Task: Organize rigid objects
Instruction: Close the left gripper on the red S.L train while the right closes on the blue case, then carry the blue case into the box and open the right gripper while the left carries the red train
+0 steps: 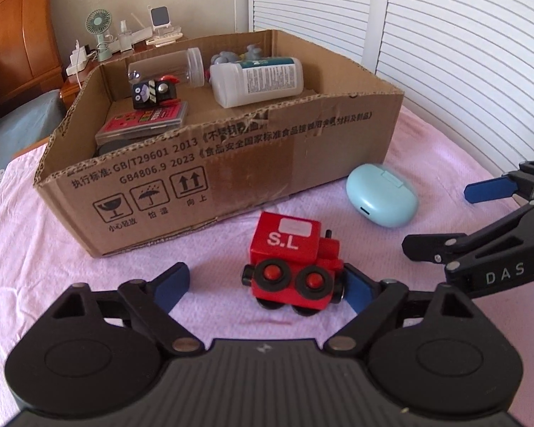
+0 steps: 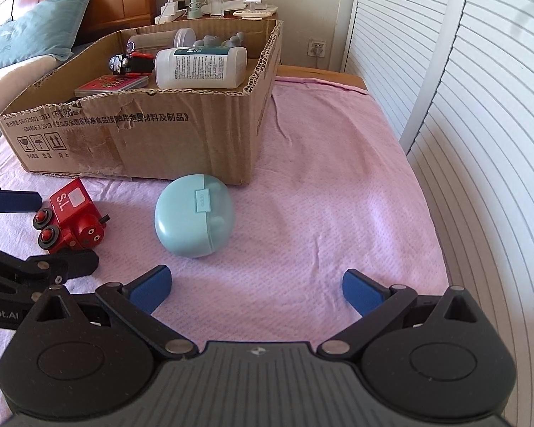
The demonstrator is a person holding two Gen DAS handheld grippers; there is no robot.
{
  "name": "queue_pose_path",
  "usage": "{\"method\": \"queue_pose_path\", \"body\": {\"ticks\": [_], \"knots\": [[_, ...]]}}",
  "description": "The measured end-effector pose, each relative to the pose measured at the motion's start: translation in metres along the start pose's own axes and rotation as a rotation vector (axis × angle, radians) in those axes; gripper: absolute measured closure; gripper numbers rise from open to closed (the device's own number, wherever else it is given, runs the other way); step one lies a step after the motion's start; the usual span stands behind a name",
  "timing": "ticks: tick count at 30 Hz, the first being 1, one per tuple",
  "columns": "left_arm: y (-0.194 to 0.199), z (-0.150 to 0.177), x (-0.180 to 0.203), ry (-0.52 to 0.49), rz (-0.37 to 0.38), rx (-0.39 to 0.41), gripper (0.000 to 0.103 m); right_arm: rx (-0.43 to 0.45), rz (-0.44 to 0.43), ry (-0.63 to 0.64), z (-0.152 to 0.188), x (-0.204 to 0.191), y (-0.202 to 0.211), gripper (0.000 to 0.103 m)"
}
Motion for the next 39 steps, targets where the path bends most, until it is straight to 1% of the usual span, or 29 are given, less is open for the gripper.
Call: {"method": "queue_pose_path", "body": {"ticks": [2, 3, 5, 6, 8, 10, 13, 16, 20, 23, 24, 28, 30, 32, 33, 39], "knots": [[-0.001, -0.003, 0.002, -0.001, 0.011, 0.012, 0.029, 0.006, -0.001, 0.001, 0.001, 0.000, 0.001, 0.000], [-0.001, -0.004, 0.004, -0.003, 0.015, 0.018, 0.032, 0.008, -0.001, 0.002, 0.001, 0.000, 0.001, 0.000], [0.000, -0.006, 0.008, -0.005, 0.030, 0.030, 0.047, 0.010, -0.001, 0.001, 0.001, 0.000, 0.002, 0.000], [0.000, -0.006, 0.011, -0.010, 0.038, 0.035, 0.048, 0.009, -0.001, 0.001, 0.001, 0.000, 0.002, 0.000], [0.001, -0.006, 0.014, -0.023, 0.028, 0.037, 0.048, 0.009, -0.001, 0.001, 0.001, 0.000, 0.002, 0.000], [0.002, -0.005, 0.012, -0.014, 0.019, 0.036, 0.048, 0.009, -0.001, 0.002, 0.001, -0.001, 0.002, 0.000], [0.006, -0.002, 0.000, 0.015, -0.037, 0.023, 0.048, 0.009, 0.000, 0.001, 0.001, -0.001, 0.001, 0.000], [0.015, 0.005, -0.018, 0.060, -0.105, 0.008, 0.048, 0.005, -0.006, 0.005, 0.000, -0.003, 0.002, 0.000], [0.023, 0.012, -0.034, 0.126, -0.134, -0.003, 0.048, 0.031, -0.044, 0.047, -0.004, -0.017, -0.001, 0.001], [0.025, 0.014, -0.037, 0.145, -0.139, -0.003, 0.048, 0.068, -0.078, 0.086, -0.009, -0.031, -0.004, 0.008], [0.025, 0.014, -0.038, 0.149, -0.138, -0.002, 0.048, 0.078, -0.095, 0.093, -0.011, -0.035, -0.006, 0.009], [0.026, 0.014, -0.038, 0.151, -0.136, 0.000, 0.048, 0.121, -0.110, 0.109, -0.020, -0.042, -0.011, 0.018], [0.026, 0.014, -0.038, 0.154, -0.133, 0.000, 0.048, 0.132, -0.107, 0.103, -0.024, -0.041, -0.014, 0.025], [0.025, 0.014, -0.038, 0.156, -0.131, 0.001, 0.048, 0.138, -0.101, 0.098, -0.027, -0.040, -0.014, 0.042], [0.025, 0.013, -0.038, 0.156, -0.130, 0.001, 0.048, 0.136, -0.098, 0.097, -0.029, -0.039, -0.013, 0.045], [0.023, 0.012, -0.040, 0.148, -0.141, 0.002, 0.048, 0.130, -0.084, 0.099, -0.027, -0.040, -0.011, 0.045]]}}
Point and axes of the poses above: each gripper's, at about its wrist camera, not at the fingertips, and y roughly against the way its jaws point, x to its right, z to its underside, the point moved 8 cm from there along -y, roughly the way its jaws point, and after that the axes turned 8 degrees about x, right-handed, at the moved point
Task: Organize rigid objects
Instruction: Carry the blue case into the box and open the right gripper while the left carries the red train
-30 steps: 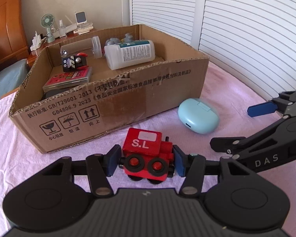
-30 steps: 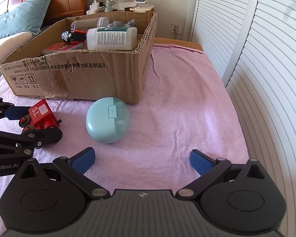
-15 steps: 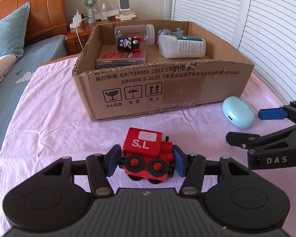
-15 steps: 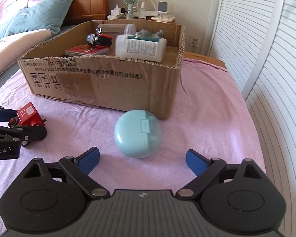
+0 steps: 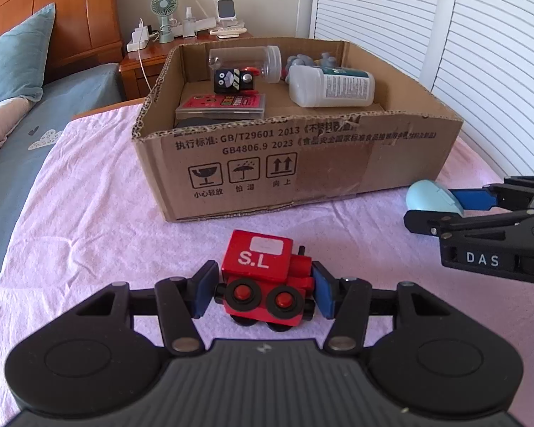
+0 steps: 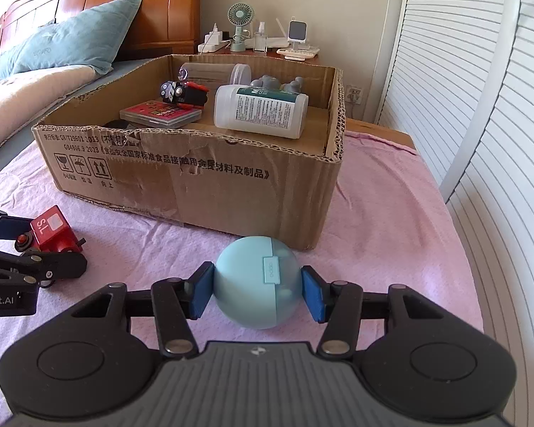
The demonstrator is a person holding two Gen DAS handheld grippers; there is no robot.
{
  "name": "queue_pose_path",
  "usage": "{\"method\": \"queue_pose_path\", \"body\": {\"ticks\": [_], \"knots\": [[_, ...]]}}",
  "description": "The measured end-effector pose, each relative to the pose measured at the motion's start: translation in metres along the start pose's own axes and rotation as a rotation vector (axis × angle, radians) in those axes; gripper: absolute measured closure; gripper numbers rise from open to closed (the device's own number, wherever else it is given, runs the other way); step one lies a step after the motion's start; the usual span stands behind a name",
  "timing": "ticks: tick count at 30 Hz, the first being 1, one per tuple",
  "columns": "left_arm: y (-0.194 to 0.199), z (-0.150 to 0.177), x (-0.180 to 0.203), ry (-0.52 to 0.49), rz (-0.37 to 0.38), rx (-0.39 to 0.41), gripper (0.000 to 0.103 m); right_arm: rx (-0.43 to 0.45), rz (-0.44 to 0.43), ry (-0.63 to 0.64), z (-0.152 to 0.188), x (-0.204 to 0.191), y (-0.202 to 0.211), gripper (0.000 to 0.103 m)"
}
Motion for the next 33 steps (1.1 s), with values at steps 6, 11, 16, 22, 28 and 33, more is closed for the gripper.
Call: {"method": "queue_pose_path", "body": {"ticks": [6, 11, 16, 22, 28, 33], "knots": [[-0.004, -0.003, 0.001, -0.022, -0.006, 0.002, 0.048, -0.006, -0.004, 0.005, 0.002, 0.000, 0.001, 0.044], [-0.003, -0.003, 0.002, -0.058, 0.008, -0.008, 0.049, -0.011, -0.016, 0.022, 0.003, -0.001, 0.003, 0.045], [0.001, -0.001, 0.003, -0.091, 0.026, -0.022, 0.050, -0.023, -0.029, 0.049, 0.005, -0.002, 0.008, 0.045], [0.006, 0.003, 0.000, -0.115, 0.058, -0.042, 0.050, -0.031, -0.072, 0.052, 0.007, -0.003, 0.017, 0.045], [0.008, 0.004, 0.000, -0.133, 0.064, -0.044, 0.050, -0.030, -0.092, 0.066, 0.007, -0.005, 0.018, 0.045], [0.008, 0.004, -0.002, -0.128, 0.074, -0.042, 0.049, -0.039, -0.097, 0.085, 0.009, -0.007, 0.014, 0.045]]}}
Point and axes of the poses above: each gripper's, at about its wrist camera, not at the fingertips, and y roughly against the way its jaws point, x to its right, z to its underside, the point moved 8 cm from there along -y, roughly the way its jaws point, and after that the axes turned 8 degrees about x, right-handed, at the moved point
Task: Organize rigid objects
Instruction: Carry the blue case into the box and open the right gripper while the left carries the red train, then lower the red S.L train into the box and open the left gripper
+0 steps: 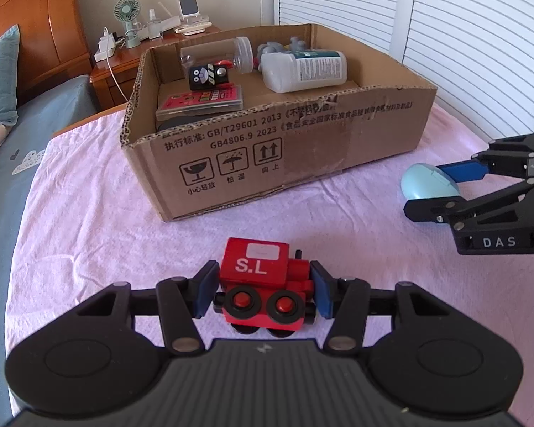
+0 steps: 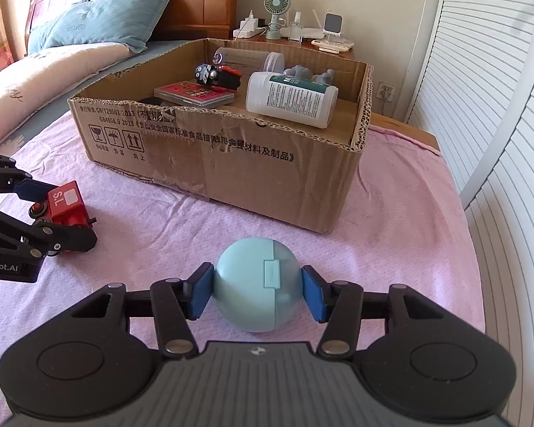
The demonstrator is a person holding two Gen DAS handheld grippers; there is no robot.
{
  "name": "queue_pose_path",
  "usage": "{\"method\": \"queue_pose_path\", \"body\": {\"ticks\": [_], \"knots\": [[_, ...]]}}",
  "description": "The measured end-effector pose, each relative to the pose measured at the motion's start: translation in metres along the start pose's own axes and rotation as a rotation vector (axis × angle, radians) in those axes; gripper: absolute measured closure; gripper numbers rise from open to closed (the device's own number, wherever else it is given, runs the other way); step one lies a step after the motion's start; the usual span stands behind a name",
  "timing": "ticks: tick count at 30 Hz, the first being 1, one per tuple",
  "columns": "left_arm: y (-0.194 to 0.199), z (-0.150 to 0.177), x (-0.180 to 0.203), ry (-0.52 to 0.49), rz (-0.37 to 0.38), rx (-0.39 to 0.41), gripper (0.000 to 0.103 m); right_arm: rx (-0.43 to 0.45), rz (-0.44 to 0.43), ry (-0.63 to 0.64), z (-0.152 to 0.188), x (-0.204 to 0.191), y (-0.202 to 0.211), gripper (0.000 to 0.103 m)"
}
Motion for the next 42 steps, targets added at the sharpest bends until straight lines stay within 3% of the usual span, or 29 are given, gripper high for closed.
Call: {"method": "queue_pose_path", "body": {"ticks": [9, 19, 25, 36, 37, 38, 42], "knots": [[0.015, -0.004, 0.000, -0.020, 0.033, -0.010, 0.050, 0.002, -0.009, 0.068, -0.006, -0.009, 0.016, 0.046], [0.052, -0.023, -0.007, -0.052, 0.054, 0.017, 0.050, 0.134, -0.065, 0.092, -0.079, -0.003, 0.063, 0.045], [0.061, -0.033, -0.014, -0.055, 0.039, 0.044, 0.050, 0.122, -0.082, 0.049, -0.120, 0.000, 0.024, 0.045], [0.067, -0.042, -0.031, -0.061, 0.000, 0.065, 0.050, 0.004, -0.124, 0.026, -0.139, -0.026, -0.068, 0.045], [0.067, -0.043, -0.032, -0.062, -0.002, 0.066, 0.050, 0.009, -0.131, 0.017, -0.140, -0.027, -0.070, 0.039], [0.067, -0.044, -0.033, -0.061, -0.004, 0.068, 0.050, 0.014, -0.131, 0.003, -0.141, -0.028, -0.071, 0.026], [0.067, -0.051, -0.034, -0.066, -0.001, 0.078, 0.050, 0.047, -0.140, -0.038, -0.143, -0.024, -0.059, 0.015]]}}
Point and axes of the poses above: each gripper's, at about its wrist camera, not at the fingertips, and y roughly against the way its jaws point, x to its right, z to its underside, the point moved 8 cm from there along -y, roughly the way its jaws point, and after that the axes turned 8 degrees about x, right-handed, at the moved point
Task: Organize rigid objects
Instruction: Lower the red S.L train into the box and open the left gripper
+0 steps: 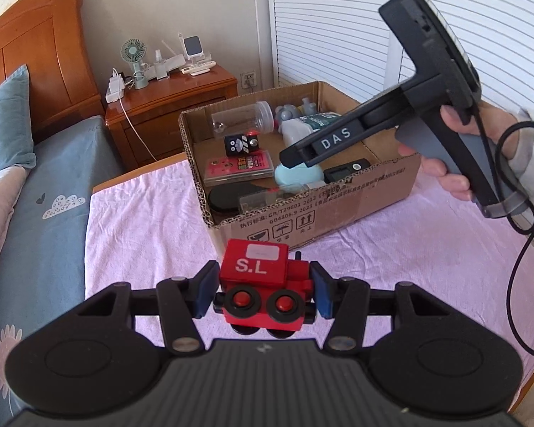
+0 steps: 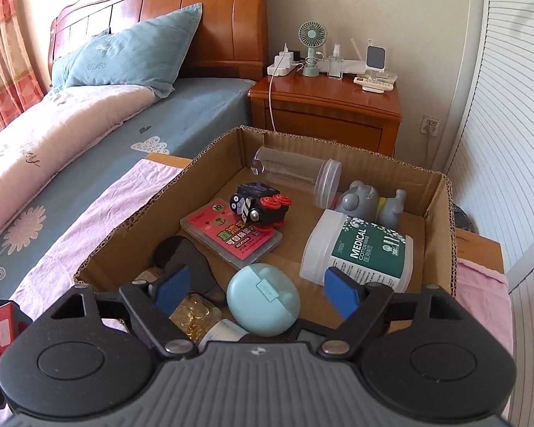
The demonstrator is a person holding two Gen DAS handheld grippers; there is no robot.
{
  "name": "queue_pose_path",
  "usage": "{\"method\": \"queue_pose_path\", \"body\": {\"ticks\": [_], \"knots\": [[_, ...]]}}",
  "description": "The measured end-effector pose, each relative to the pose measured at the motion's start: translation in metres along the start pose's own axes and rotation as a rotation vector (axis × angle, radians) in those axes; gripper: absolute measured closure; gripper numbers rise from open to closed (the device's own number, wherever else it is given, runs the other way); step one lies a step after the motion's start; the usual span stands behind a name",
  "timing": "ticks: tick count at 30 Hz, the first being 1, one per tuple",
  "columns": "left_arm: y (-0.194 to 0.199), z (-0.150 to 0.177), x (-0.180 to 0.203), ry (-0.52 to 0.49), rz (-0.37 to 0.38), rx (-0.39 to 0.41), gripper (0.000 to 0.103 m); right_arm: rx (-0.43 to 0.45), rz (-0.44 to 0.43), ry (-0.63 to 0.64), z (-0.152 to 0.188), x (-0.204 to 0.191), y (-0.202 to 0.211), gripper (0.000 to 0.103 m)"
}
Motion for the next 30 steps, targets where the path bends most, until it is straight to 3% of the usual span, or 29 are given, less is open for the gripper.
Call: {"method": "queue_pose_path", "body": {"ticks": [4, 12, 19, 25, 30], "knots": [[-0.002, -0.013, 0.001, -0.006, 0.013, 0.016, 0.050, 0.022, 0.037, -0.031, 0.000, 0.005, 0.024, 0.000], [-0.024, -0.051, 0.005, -0.022, 0.025, 0.037, 0.050, 0.007, 0.175, -0.102, 0.023, 0.019, 0.076, 0.000], [-0.073, -0.083, 0.007, -0.009, 0.037, -0.002, 0.050, -0.006, 0.239, -0.098, 0.052, 0.014, 0.104, 0.000], [-0.122, -0.082, -0.006, 0.013, -0.033, -0.081, 0.050, -0.014, 0.261, -0.134, 0.065, 0.019, 0.114, 0.000], [-0.138, -0.075, -0.017, 0.045, -0.065, -0.110, 0.049, -0.017, 0.272, -0.158, 0.069, 0.026, 0.117, 0.000]]}}
Point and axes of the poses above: each gripper's, at about its wrist camera, not at the fingertips, and y roughly against the way its jaws point, x to its right, z to its underside, the point moved 8 cm from there along -y, roughly the way its jaws point, and after that the axes turned 8 degrees about x, right-handed, at the moved point
